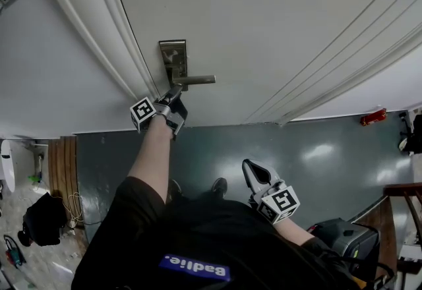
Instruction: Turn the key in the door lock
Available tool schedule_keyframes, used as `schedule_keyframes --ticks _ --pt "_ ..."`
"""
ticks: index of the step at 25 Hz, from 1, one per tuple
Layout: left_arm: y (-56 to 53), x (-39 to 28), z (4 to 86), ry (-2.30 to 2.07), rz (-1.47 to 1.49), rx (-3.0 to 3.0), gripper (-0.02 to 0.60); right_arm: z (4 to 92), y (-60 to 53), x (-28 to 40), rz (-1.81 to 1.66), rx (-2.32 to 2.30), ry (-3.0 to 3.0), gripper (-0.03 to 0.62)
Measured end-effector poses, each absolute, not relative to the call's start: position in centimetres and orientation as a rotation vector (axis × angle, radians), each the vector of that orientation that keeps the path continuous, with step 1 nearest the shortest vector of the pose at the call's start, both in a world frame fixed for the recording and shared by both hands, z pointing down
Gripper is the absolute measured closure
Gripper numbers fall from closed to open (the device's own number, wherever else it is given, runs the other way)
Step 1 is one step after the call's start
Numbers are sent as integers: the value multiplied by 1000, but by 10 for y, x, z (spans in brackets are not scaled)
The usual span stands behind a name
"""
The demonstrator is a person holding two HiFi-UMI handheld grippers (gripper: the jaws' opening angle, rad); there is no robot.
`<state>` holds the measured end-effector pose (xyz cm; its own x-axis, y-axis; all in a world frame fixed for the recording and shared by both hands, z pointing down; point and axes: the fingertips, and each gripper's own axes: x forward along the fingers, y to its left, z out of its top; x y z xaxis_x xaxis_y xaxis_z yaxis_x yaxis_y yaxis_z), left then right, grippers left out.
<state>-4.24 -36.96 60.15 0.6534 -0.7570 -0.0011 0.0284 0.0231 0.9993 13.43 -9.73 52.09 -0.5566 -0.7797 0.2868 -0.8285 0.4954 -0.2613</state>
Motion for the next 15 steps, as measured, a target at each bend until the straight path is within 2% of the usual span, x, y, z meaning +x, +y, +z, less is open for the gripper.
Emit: schedule_keyframes --ticks 6,15 --pt "-369 -40 595 -529 -738 1395 549 524 -99 127 579 1405 -2593 599" --pt "-359 -44 598 -653 -517 1599 543 520 -104 118 531 1387 -2618 599"
